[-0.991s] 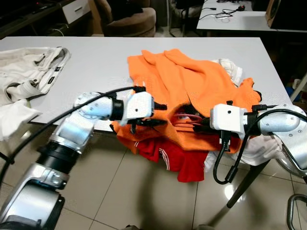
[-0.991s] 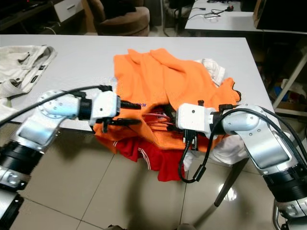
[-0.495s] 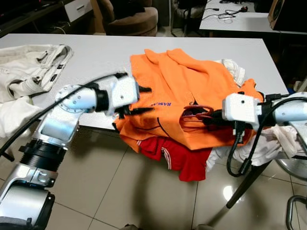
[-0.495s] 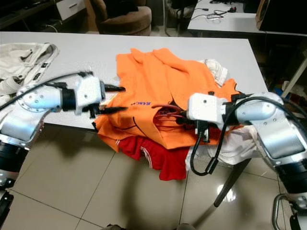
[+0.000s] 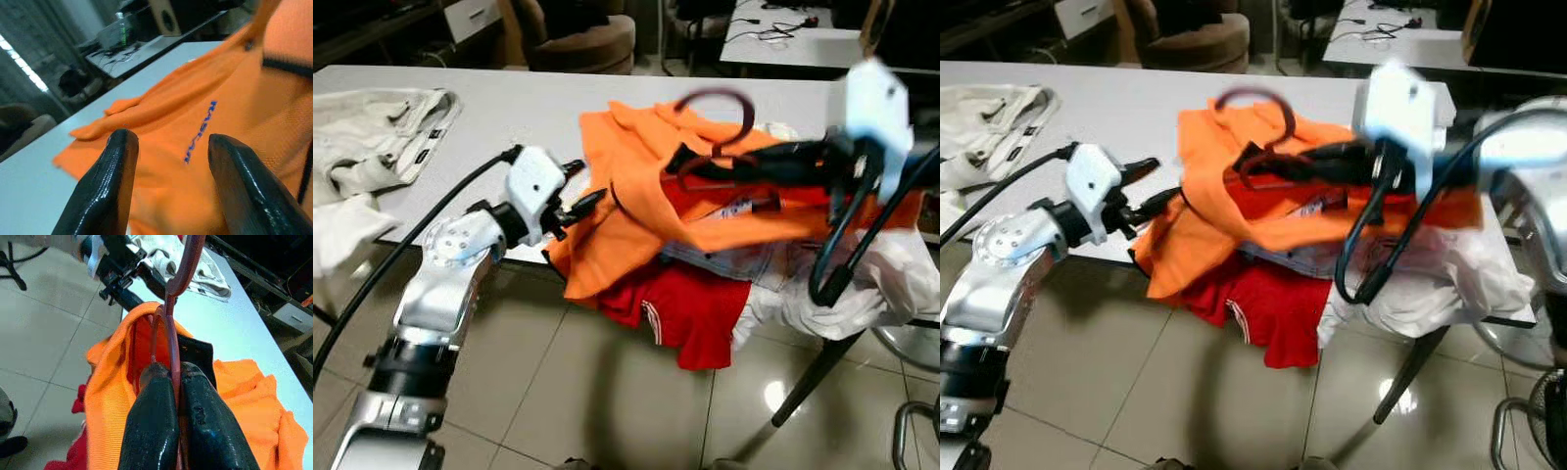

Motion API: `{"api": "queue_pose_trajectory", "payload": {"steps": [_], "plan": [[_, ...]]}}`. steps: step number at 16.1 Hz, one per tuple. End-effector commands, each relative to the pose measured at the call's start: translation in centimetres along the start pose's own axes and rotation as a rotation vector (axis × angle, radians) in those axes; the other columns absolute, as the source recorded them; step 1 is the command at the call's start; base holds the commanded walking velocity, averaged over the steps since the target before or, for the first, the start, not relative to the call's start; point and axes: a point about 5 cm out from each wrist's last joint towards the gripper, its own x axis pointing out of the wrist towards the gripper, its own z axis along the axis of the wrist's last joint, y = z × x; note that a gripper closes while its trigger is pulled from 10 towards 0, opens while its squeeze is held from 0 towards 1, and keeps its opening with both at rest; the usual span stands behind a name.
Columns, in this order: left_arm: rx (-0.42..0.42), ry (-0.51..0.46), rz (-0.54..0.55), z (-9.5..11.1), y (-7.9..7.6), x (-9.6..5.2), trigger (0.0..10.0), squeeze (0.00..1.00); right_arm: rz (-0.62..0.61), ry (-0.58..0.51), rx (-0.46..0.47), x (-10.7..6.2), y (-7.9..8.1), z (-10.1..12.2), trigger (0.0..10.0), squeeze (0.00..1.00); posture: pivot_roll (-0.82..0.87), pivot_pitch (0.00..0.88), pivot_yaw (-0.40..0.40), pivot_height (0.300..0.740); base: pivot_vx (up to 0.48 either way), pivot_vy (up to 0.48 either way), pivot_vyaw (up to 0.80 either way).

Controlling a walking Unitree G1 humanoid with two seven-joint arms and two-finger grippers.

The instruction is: Hang hanger

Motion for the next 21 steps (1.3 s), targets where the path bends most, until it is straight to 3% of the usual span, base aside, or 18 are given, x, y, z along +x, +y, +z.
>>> {"api": "queue_pose_trajectory", "payload": {"steps": [1, 6, 10, 13, 15, 17, 21], "plan": [[-0.03, 0.048, 0.004, -1.0, -0.9, -0.1, 10.0, 0.0, -0.045, -0.096, -0.073, -0.6, -0.6, 3.0, 10.0, 0.0, -0.24, 0.0, 0.08, 0.74, 0.0, 0.0, 0.0], [-0.06, 0.066, 0.058, -1.2, -1.6, -0.6, 10.0, 0.0, -0.123, -0.072, -0.053, 0.2, -0.7, 2.6, 10.0, 0.0, -0.24, 0.0, 0.073, 0.74, 0.0, 0.0, 0.0], [-0.042, 0.071, 0.076, -0.8, -1.1, -0.8, 10.0, 0.0, -0.234, -0.067, -0.098, -0.6, -2.5, 3.5, 10.0, 0.0, -0.24, 0.0, 0.075, 0.74, -0.247, 0.0, 0.0], [-0.028, 0.093, 0.111, -1.0, -0.3, -1.7, 10.0, 0.0, -0.485, -0.229, -0.161, -2.9, -5.9, 8.0, 10.0, 0.0, -0.24, 0.0, 0.06, 0.74, -0.257, 0.0, 0.0], [-0.026, 0.101, 0.118, -1.1, -0.3, -1.9, 10.0, 0.0, -0.468, -0.298, -0.171, -3.3, -6.0, 10.2, 10.0, 0.0, -0.24, 0.0, 0.051, 0.74, -0.261, 0.0, 0.0], [-0.028, 0.104, 0.124, -1.2, -0.4, -2.0, 10.0, 0.0, -0.436, -0.333, -0.18, -2.7, -5.4, 11.1, 10.0, 0.0, -0.24, 0.0, 0.045, 0.74, -0.261, 0.0, 0.0], [-0.031, 0.116, 0.12, -1.3, -0.9, -2.3, 10.0, 0.0, -0.406, -0.341, -0.159, -2.4, -4.8, 11.1, 10.0, 0.0, -0.24, 0.017, 0.044, 0.74, -0.26, 0.0, 0.0]]}}
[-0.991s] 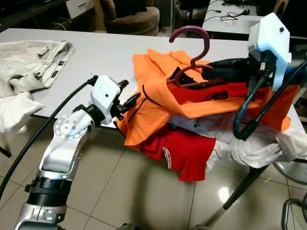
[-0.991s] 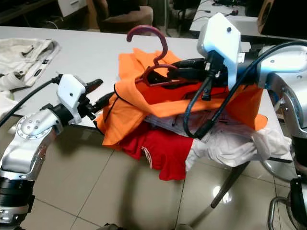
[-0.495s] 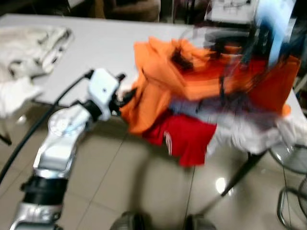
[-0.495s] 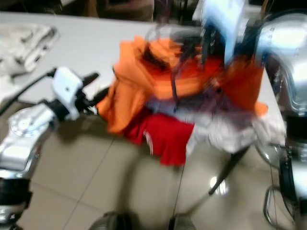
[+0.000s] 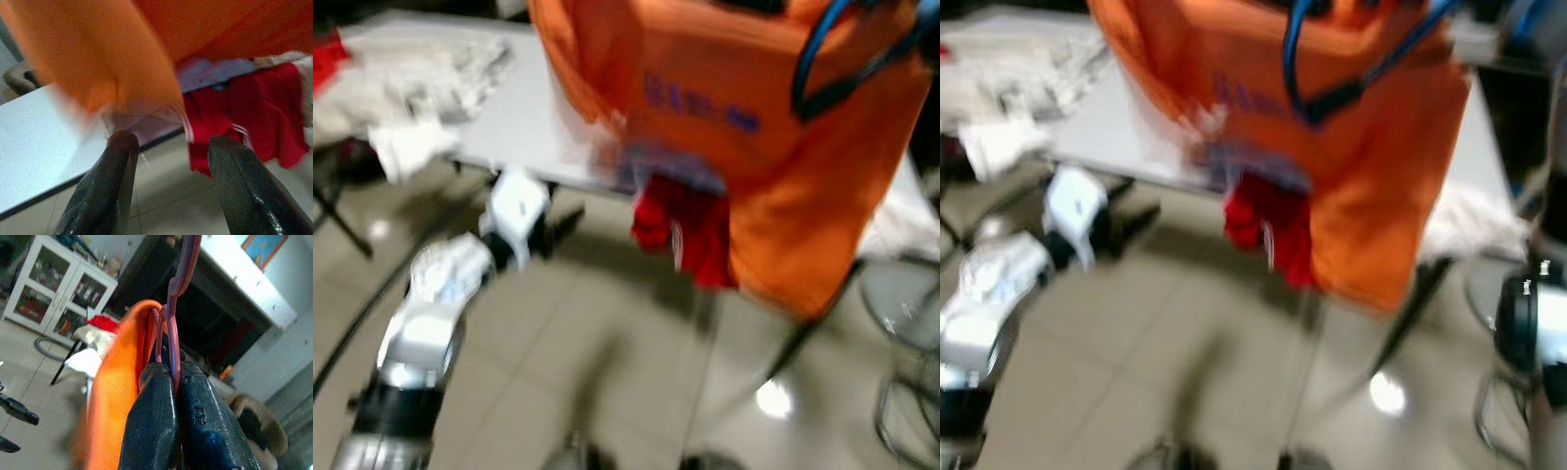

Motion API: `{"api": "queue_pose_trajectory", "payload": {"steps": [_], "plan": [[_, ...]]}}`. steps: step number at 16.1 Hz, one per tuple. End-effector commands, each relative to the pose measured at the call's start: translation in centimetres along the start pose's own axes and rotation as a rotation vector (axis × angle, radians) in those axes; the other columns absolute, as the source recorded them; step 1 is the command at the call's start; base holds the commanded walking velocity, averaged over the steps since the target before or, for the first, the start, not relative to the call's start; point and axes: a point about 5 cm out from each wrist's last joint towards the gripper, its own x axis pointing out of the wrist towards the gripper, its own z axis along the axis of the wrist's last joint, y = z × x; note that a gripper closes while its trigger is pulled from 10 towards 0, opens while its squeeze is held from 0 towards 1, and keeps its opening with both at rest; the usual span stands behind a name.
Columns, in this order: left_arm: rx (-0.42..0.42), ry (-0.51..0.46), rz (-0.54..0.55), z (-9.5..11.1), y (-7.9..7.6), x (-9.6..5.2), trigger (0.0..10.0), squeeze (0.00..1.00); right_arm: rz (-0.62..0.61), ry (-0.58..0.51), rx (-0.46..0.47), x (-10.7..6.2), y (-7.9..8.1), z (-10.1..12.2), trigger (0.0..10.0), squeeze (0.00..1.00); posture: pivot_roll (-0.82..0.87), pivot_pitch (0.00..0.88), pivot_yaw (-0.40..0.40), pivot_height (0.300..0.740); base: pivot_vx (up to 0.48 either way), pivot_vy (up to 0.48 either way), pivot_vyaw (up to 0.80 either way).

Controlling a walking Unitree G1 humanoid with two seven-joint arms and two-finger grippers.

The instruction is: Hang hanger

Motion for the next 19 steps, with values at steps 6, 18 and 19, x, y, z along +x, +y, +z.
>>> {"api": "queue_pose_trajectory", "payload": {"steps": [6, 18, 19], "plan": [[0.004, 0.0, 0.081, 0.1, 0.6, -0.1, 10.0, 0.0, -0.011, -0.032, -0.013, -0.6, 0.8, 1.3, 10.0, 0.0, -0.26, 0.027, 0.05, 0.74, -0.043, 0.0, 0.0], [0.027, 0.021, 0.198, -0.1, 1.3, -1.0, 10.0, 0.0, 0.002, -0.064, 0.008, 0.3, 2.5, 1.1, 10.0, 0.0, -0.23, 0.02, 0.042, 0.74, 0.0, 0.0, 0.78], [0.023, 0.018, 0.201, 0.0, 1.3, -1.0, 10.0, 0.0, 0.005, -0.065, 0.012, 0.3, 2.5, 1.0, 10.0, 0.0, -0.22, 0.016, 0.04, 0.74, 0.0, 0.0, 0.8]]}}
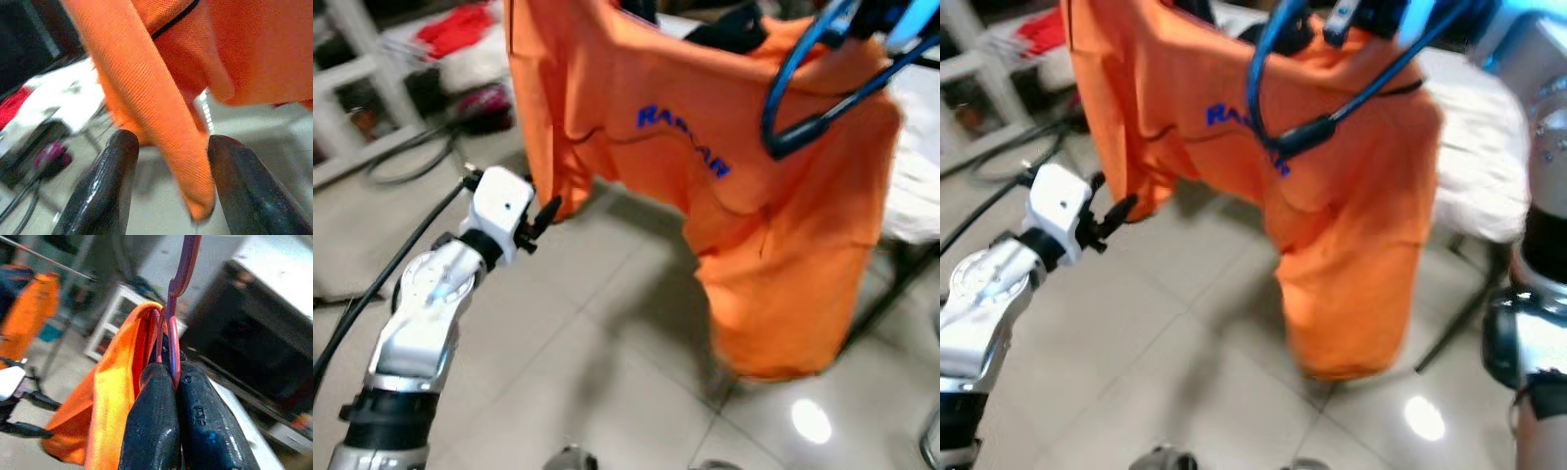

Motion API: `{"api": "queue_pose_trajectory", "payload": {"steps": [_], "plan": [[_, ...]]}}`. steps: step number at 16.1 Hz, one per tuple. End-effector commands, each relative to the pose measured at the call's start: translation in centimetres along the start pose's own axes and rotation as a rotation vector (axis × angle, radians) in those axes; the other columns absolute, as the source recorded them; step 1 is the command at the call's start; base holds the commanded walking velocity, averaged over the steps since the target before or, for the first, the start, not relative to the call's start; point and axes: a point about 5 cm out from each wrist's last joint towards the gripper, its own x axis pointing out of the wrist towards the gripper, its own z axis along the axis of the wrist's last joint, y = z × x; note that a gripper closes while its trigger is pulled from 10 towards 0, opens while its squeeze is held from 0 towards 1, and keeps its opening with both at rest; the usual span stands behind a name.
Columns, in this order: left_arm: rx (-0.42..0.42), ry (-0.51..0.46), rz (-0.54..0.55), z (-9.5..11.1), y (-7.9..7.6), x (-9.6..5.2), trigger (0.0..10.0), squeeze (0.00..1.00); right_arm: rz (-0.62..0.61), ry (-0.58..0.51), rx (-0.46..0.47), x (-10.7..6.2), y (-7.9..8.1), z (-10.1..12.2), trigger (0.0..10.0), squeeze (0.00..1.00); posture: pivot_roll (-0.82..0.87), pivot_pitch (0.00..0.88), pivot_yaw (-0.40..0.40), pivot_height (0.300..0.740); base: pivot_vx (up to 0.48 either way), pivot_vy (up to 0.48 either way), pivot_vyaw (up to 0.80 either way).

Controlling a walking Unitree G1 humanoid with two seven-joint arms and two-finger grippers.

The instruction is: Hang hanger

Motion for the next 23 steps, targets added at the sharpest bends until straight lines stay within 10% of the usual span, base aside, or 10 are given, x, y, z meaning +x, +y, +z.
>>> {"api": "queue_pose_trajectory", "payload": {"steps": [1, 11, 15, 23], "plan": [[0.009, -0.017, 0.014, 0.5, 0.2, -0.1, 10.0, 0.0, -0.016, -0.044, -0.033, -0.5, -0.1, 1.2, 10.0, 0.0, -0.22, 0.013, 0.039, 0.74, 0.0, 0.0, 0.8], [0.025, 0.07, 0.097, -1.2, 1.0, -3.4, 10.0, 0.0, 0.04, 0.217, 0.158, -1.6, 6.6, -9.0, 10.0, 0.0, -0.16, 0.0, -0.006, 0.74, 0.153, 0.0, 0.56], [-0.053, 0.15, 0.201, -4.7, -0.7, -5.3, 10.0, 0.0, -0.127, 0.431, 0.274, -6.3, 12.4, -14.5, 10.0, 0.0, -0.14, 0.012, -0.022, 0.74, 0.258, 0.0, 0.0], [-0.246, 0.162, 0.266, -6.6, -2.9, -5.0, 10.0, 0.0, -0.687, 0.555, 0.38, -12.5, 14.1, -19.6, 10.0, 0.0, -0.15, 0.036, 0.016, 0.74, 0.278, 0.0, 0.0]]}}
